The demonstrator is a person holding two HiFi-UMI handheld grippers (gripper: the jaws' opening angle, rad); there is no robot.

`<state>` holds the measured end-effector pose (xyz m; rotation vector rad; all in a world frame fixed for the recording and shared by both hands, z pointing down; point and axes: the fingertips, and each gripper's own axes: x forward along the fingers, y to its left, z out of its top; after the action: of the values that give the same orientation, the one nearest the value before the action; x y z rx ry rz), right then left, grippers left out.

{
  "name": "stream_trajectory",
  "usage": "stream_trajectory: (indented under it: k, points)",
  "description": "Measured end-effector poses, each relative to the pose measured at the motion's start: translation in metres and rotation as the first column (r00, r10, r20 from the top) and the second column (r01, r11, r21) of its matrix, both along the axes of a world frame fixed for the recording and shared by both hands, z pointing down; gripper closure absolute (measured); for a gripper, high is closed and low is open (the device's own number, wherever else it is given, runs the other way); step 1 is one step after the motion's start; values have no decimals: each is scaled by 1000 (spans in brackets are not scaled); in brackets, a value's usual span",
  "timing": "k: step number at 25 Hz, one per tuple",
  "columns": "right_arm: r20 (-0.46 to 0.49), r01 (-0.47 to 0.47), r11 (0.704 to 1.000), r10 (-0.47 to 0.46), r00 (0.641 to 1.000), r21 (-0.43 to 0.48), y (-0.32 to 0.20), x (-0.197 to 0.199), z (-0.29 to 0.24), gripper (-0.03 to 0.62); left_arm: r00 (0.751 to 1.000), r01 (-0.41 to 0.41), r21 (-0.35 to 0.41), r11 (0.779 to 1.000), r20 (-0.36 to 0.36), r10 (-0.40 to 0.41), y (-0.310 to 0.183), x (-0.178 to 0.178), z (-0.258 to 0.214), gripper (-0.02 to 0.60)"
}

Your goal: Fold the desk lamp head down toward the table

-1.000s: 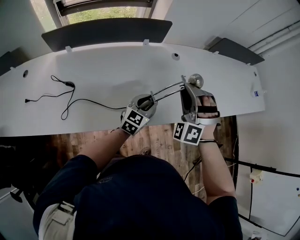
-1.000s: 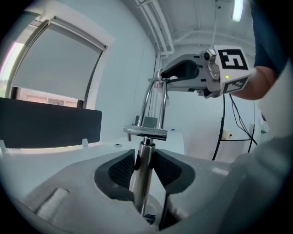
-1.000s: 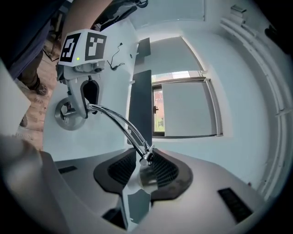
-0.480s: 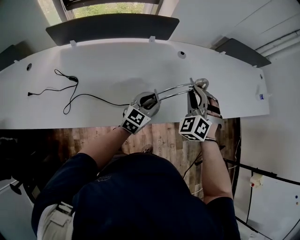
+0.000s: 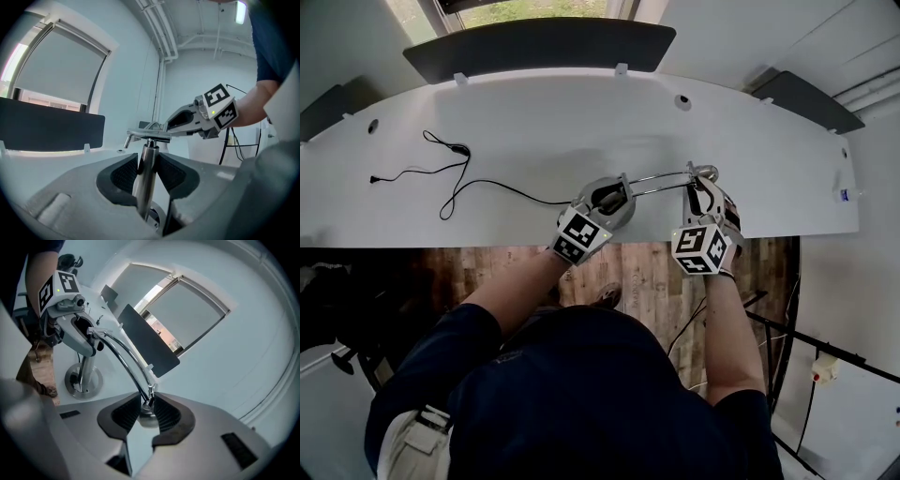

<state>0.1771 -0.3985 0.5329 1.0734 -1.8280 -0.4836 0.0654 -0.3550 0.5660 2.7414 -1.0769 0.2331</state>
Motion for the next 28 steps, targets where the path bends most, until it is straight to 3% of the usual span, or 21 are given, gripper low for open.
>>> stream_trajectory:
  k: [7,15,20,28]
  points:
    - [202,-41,992,65,977,-121,-1,-9,54,503,999,-11,14,1000,34,10,-1,-1,3,454]
    - [303,-28,977,94,948,-213,-3,-24,92,499,999,-16,5,1000,40,15,-2,-2,5,454]
    - [409,-45,968,146,901,-248,-1,-30,103,504,999,-28,5,1000,39,28,-2,-1,4,454]
    - [474,-61,947,213,854,-315,7,-46,122,508,999,-15,5,1000,47,15,-2,-2,6,454]
